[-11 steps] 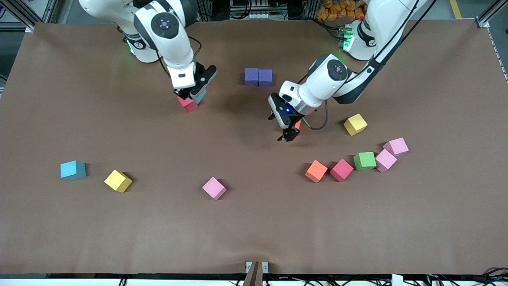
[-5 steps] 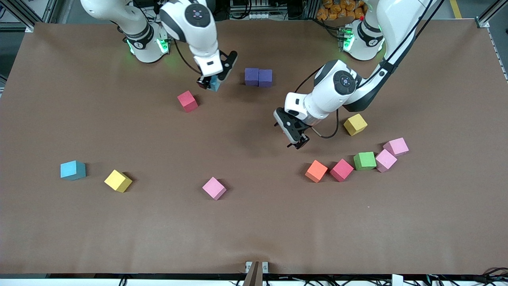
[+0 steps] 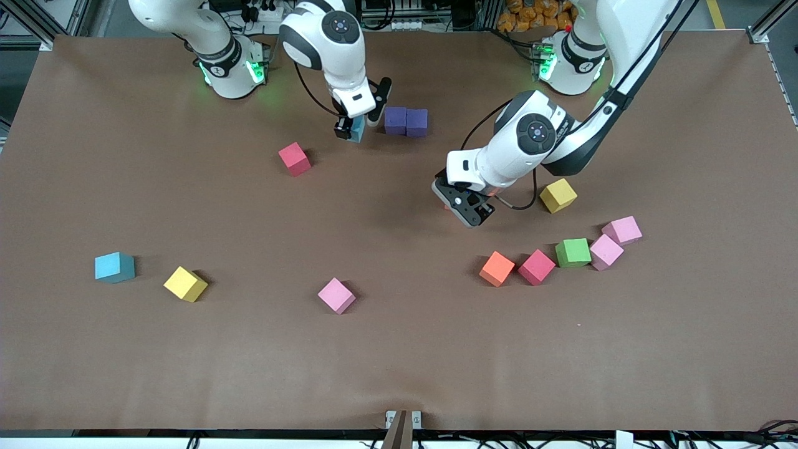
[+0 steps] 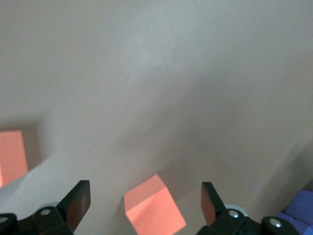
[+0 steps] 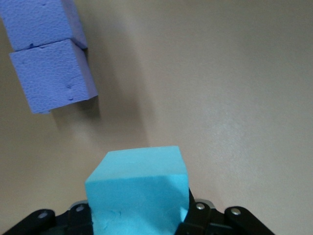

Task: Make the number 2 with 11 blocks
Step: 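Lower the cyan block below the purples while the left gripper grasps orange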

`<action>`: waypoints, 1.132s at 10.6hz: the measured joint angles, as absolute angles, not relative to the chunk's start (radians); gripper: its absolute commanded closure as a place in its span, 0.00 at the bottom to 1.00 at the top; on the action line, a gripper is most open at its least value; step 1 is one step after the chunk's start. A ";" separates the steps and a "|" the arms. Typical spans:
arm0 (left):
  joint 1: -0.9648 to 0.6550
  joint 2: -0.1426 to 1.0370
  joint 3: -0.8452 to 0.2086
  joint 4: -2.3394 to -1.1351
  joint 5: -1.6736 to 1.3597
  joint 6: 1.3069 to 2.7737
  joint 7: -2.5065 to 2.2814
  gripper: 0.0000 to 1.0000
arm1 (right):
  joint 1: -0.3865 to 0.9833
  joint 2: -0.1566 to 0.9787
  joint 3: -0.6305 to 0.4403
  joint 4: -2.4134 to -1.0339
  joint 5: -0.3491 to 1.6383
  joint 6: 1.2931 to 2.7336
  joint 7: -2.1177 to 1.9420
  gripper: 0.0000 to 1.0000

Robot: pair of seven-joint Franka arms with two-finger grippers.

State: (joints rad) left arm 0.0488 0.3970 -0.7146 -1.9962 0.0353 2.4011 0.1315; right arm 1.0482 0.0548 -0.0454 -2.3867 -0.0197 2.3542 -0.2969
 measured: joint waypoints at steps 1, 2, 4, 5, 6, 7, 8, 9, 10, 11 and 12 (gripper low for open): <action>0.049 0.388 -0.715 -1.987 0.060 2.366 0.079 0.00 | 1.063 0.060 -0.045 -2.387 -0.020 2.370 -0.315 0.50; 0.048 0.382 -0.715 -1.986 0.064 2.352 0.032 0.00 | 1.088 0.073 -0.045 -2.390 -0.020 2.408 -0.322 0.52; 0.041 0.382 -0.715 -1.987 0.065 2.335 -0.049 0.00 | 1.129 0.117 -0.044 -2.393 -0.020 2.476 -0.322 0.52; 0.034 0.382 -0.715 -1.989 0.065 2.319 -0.088 0.00 | 1.137 0.137 -0.044 -2.393 -0.020 2.490 -0.322 0.52; 0.024 0.383 -0.715 -1.993 0.065 2.313 -0.131 0.00 | 1.138 0.150 -0.044 -2.393 -0.020 2.495 -0.322 0.52; 0.013 0.387 -0.715 -1.997 0.075 2.312 -0.178 0.00 | 1.138 0.155 -0.044 -2.393 -0.020 2.495 -0.322 0.52; 0.007 0.393 -0.715 -2.001 0.094 2.312 -0.222 0.00 | 1.138 0.157 -0.044 -2.393 -0.020 2.495 -0.322 0.54; 0.005 0.400 -0.714 -2.005 0.106 2.312 -0.259 0.00 | 1.139 0.159 -0.044 -2.394 -0.020 2.494 -0.315 0.54; 0.004 0.407 -0.713 -2.009 0.123 2.312 -0.292 0.00 | 1.147 0.165 -0.045 -2.395 -0.020 2.493 -0.293 0.53; 0.004 0.413 -0.711 -2.012 0.139 2.311 -0.320 0.00 | 1.163 0.174 -0.044 -2.397 -0.020 2.493 -0.266 0.53; 0.003 0.419 -0.706 -2.017 0.143 2.311 -0.345 0.00 | 1.179 0.183 -0.044 -2.398 -0.020 2.495 -0.248 0.53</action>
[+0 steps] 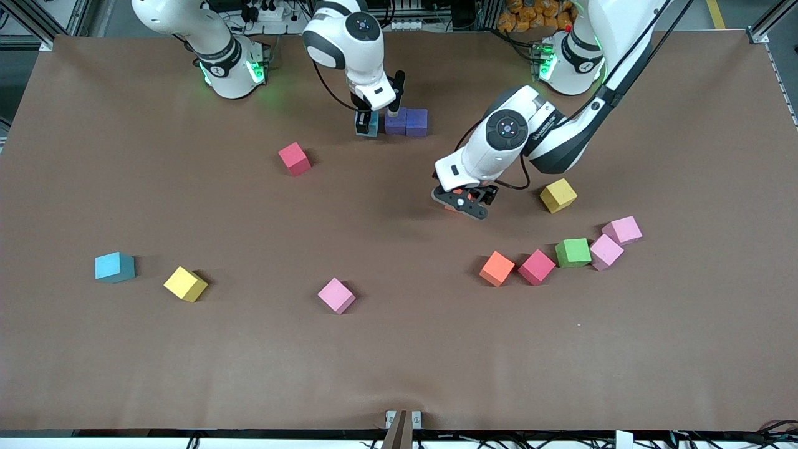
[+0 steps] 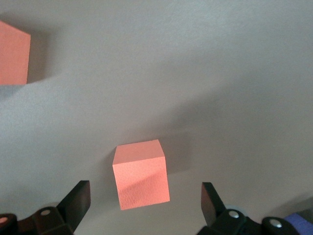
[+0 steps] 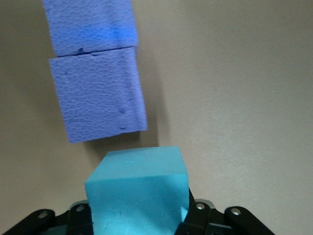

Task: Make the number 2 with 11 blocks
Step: 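Lower the cyan block below the purples while the left gripper grasps orange, then lift the orange block with the left gripper while the right gripper holds cyan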

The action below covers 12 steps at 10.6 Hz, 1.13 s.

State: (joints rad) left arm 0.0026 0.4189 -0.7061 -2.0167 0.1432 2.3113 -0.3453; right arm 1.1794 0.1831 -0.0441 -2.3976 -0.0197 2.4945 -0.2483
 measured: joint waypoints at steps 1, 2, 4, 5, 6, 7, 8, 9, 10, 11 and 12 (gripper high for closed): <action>-0.003 0.426 -0.701 -2.020 0.148 2.311 -0.379 0.00 | 1.191 0.193 -0.044 -2.398 -0.020 2.502 -0.243 0.53; -0.012 0.433 -0.698 -2.023 0.159 2.311 -0.424 0.00 | 1.198 0.201 -0.044 -2.398 -0.020 2.515 -0.242 0.53; -0.036 0.449 -0.691 -2.024 0.174 2.311 -0.515 0.00 | 1.204 0.221 -0.044 -2.398 -0.020 2.538 -0.242 0.53; -0.041 0.454 -0.690 -2.025 0.178 2.311 -0.545 0.00 | 1.204 0.226 -0.044 -2.397 -0.020 2.542 -0.242 0.53; -0.043 0.460 -0.688 -2.025 0.179 2.311 -0.563 0.00 | 1.204 0.227 -0.044 -2.397 -0.020 2.543 -0.242 0.52; -0.043 0.464 -0.686 -2.025 0.179 2.311 -0.574 0.00 | 1.204 0.227 -0.044 -2.397 -0.020 2.543 -0.242 0.52; -0.043 0.467 -0.683 -2.026 0.179 2.311 -0.576 0.00 | 1.204 0.227 -0.044 -2.397 -0.020 2.543 -0.239 0.52; -0.045 0.469 -0.680 -2.028 0.191 2.311 -0.577 0.00 | 1.206 0.228 -0.044 -2.397 -0.020 2.545 -0.230 0.52; -0.050 0.473 -0.674 -2.031 0.228 2.312 -0.582 0.00 | 1.209 0.232 -0.044 -2.397 -0.020 2.550 -0.222 0.52; -0.052 0.481 -0.672 -2.033 0.269 2.312 -0.596 0.00 | 1.211 0.238 -0.044 -2.397 -0.020 2.559 -0.218 0.51; -0.054 0.493 -0.671 -2.033 0.288 2.313 -0.609 0.00 | 1.213 0.245 -0.044 -2.396 -0.020 2.565 -0.215 0.51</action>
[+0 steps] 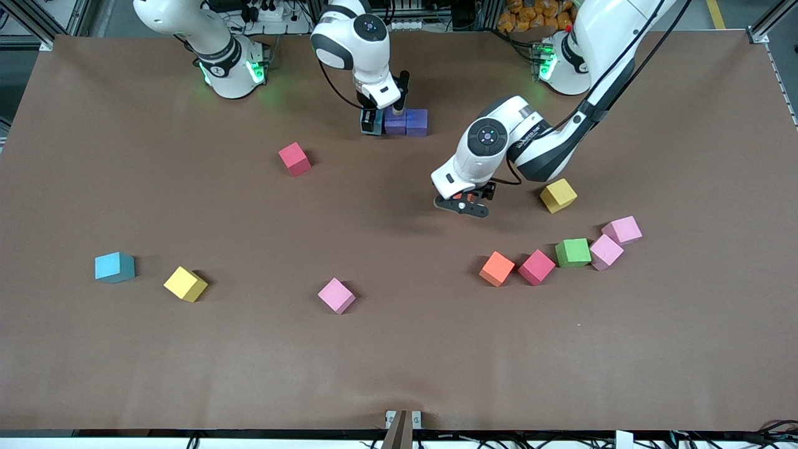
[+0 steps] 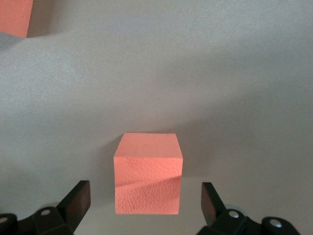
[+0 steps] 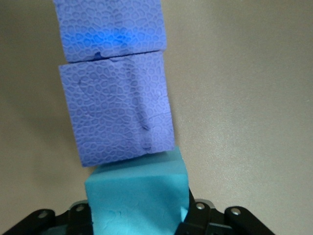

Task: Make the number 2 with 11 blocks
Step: 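Lift the orange block with the left gripper while the right gripper holds cyan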

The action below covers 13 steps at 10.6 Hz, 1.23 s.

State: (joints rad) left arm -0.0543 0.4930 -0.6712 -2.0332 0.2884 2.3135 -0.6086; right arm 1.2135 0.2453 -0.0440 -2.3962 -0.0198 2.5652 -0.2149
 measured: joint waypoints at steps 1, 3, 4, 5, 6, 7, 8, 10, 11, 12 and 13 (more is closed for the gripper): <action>-0.057 0.502 -0.671 -2.033 0.292 2.316 -0.619 0.00 | 1.216 0.251 -0.044 -2.396 -0.020 2.572 -0.214 0.51; -0.063 0.510 -0.671 -2.033 0.292 2.319 -0.641 0.00 | 1.220 0.260 -0.044 -2.392 -0.020 2.578 -0.210 0.50; -0.066 0.515 -0.671 -2.033 0.296 2.322 -0.647 0.00 | 1.222 0.263 -0.044 -2.392 -0.020 2.579 -0.209 0.47; -0.069 0.521 -0.670 -2.033 0.304 2.324 -0.649 0.00 | 1.223 0.263 -0.044 -2.391 -0.020 2.579 -0.209 0.43; -0.069 0.529 -0.669 -2.033 0.309 2.324 -0.650 0.00 | 1.224 0.263 -0.044 -2.391 -0.020 2.580 -0.208 0.40; -0.069 0.535 -0.667 -2.034 0.313 2.324 -0.650 0.00 | 1.225 0.264 -0.044 -2.391 -0.020 2.580 -0.204 0.39; -0.069 0.539 -0.667 -2.034 0.326 2.324 -0.650 0.00 | 1.225 0.264 -0.044 -2.391 -0.020 2.580 -0.199 0.37; -0.070 0.548 -0.664 -2.038 0.345 2.326 -0.656 0.00 | 1.226 0.264 -0.043 -2.391 -0.020 2.580 -0.187 0.36; -0.070 0.553 -0.661 -2.039 0.357 2.332 -0.664 0.00 | 1.228 0.264 -0.043 -2.391 -0.020 2.580 -0.185 0.36; -0.071 0.558 -0.658 -2.040 0.368 2.335 -0.669 0.00 | 1.228 0.264 -0.043 -2.391 -0.020 2.580 -0.183 0.36; -0.071 0.561 -0.654 -2.040 0.370 2.337 -0.669 0.00 | 1.228 0.264 -0.043 -2.391 -0.020 2.580 -0.178 0.36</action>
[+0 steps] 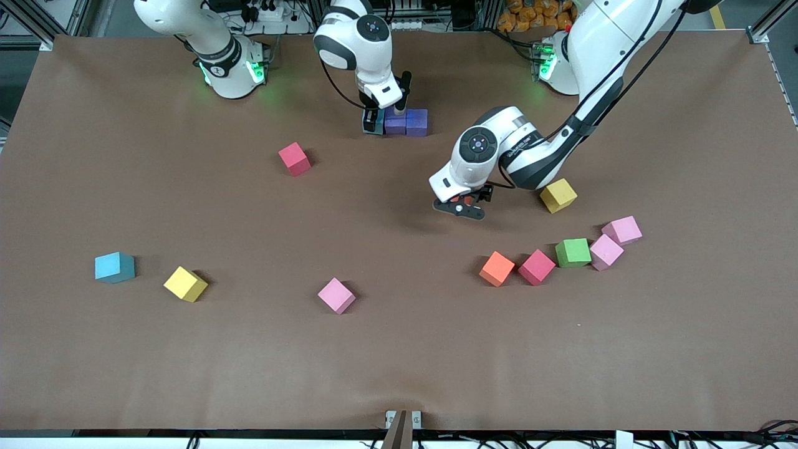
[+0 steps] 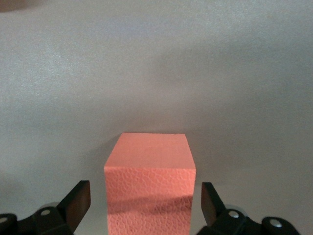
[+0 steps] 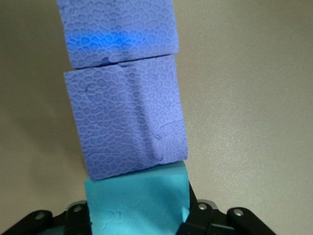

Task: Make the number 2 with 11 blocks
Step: 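Lift the orange block with the left gripper while the right gripper holds cyan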

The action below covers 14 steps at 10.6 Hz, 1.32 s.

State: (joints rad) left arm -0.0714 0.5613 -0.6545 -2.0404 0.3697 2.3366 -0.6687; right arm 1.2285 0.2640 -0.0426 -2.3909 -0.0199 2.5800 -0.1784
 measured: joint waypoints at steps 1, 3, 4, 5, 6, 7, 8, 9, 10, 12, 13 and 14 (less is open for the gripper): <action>-0.074 0.565 -0.653 -2.040 0.370 2.338 -0.669 0.06 | 1.229 0.264 -0.043 -2.391 -0.020 2.580 -0.167 0.35; -0.078 0.570 -0.650 -2.040 0.370 2.341 -0.669 0.23 | 1.229 0.264 -0.042 -2.391 -0.020 2.580 -0.154 0.35; -0.079 0.573 -0.649 -2.040 0.370 2.341 -0.670 0.29 | 1.230 0.264 -0.042 -2.391 -0.020 2.580 -0.147 0.31; -0.079 0.576 -0.647 -2.040 0.370 2.342 -0.670 0.31 | 1.231 0.264 -0.041 -2.391 -0.020 2.580 -0.135 0.26; -0.079 0.578 -0.645 -2.040 0.370 2.343 -0.670 0.34 | 1.234 0.264 -0.041 -2.391 -0.020 2.580 -0.121 0.24; -0.079 0.580 -0.644 -2.040 0.370 2.343 -0.670 0.41 | 1.236 0.264 -0.039 -2.391 -0.020 2.580 -0.110 0.17; -0.079 0.580 -0.642 -2.040 0.370 2.344 -0.670 0.51 | 1.237 0.264 -0.038 -2.391 -0.020 2.580 -0.107 0.13; -0.079 0.580 -0.642 -2.039 0.370 2.344 -0.670 0.62 | 1.237 0.266 -0.038 -2.389 -0.020 2.580 -0.105 0.10; -0.079 0.580 -0.642 -2.038 0.370 2.345 -0.673 0.65 | 1.237 0.268 -0.038 -2.384 -0.020 2.580 -0.105 0.05; -0.078 0.580 -0.638 -2.033 0.370 2.349 -0.729 0.69 | 1.237 0.271 -0.037 -2.376 -0.020 2.580 -0.104 0.00; -0.079 0.579 -0.638 -2.027 0.370 2.350 -0.776 0.73 | 1.237 0.271 -0.037 -2.375 -0.020 2.580 -0.104 0.00; -0.080 0.577 -0.639 -2.022 0.370 2.351 -0.817 0.74 | 1.237 0.271 -0.038 -2.374 -0.020 2.580 -0.104 0.00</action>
